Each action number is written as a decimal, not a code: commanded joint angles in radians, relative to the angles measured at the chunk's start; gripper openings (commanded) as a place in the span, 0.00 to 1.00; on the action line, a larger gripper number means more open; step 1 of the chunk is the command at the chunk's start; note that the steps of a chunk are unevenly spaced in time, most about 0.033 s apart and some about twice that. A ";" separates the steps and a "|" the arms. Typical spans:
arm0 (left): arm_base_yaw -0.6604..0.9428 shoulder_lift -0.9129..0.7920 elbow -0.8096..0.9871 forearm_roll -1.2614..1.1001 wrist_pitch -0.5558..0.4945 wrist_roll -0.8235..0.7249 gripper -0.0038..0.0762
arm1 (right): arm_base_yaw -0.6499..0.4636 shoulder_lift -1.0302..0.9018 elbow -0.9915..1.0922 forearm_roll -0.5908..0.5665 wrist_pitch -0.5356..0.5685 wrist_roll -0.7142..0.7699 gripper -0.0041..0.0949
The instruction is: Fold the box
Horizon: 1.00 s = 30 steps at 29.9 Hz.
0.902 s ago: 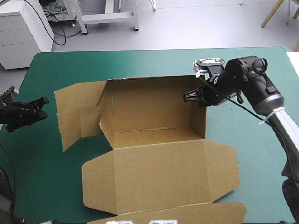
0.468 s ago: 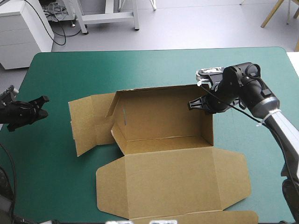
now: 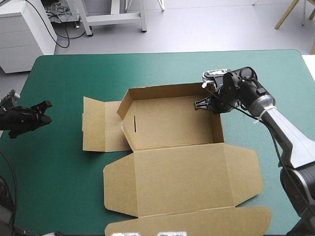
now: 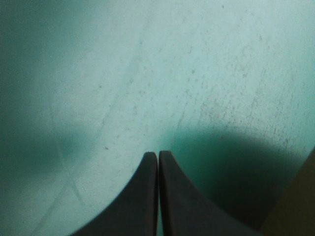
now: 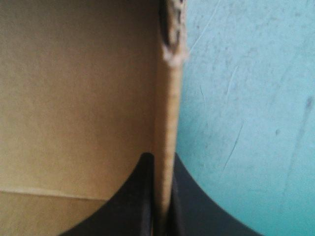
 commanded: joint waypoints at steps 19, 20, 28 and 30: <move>0.002 -0.045 -0.024 -0.053 -0.002 -0.002 0.04 | -0.001 -0.012 -0.107 -0.088 -0.128 0.067 0.92; 0.002 -0.045 -0.024 -0.053 -0.002 -0.002 0.04 | -0.001 -0.012 -0.136 -0.088 -0.105 0.067 0.92; 0.002 -0.045 -0.024 -0.116 0.027 0.019 0.04 | -0.001 -0.013 -0.416 -0.105 0.144 0.012 0.91; 0.002 -0.045 -0.024 -0.118 0.032 0.019 0.04 | -0.001 -0.034 -0.440 -0.090 0.141 0.011 0.91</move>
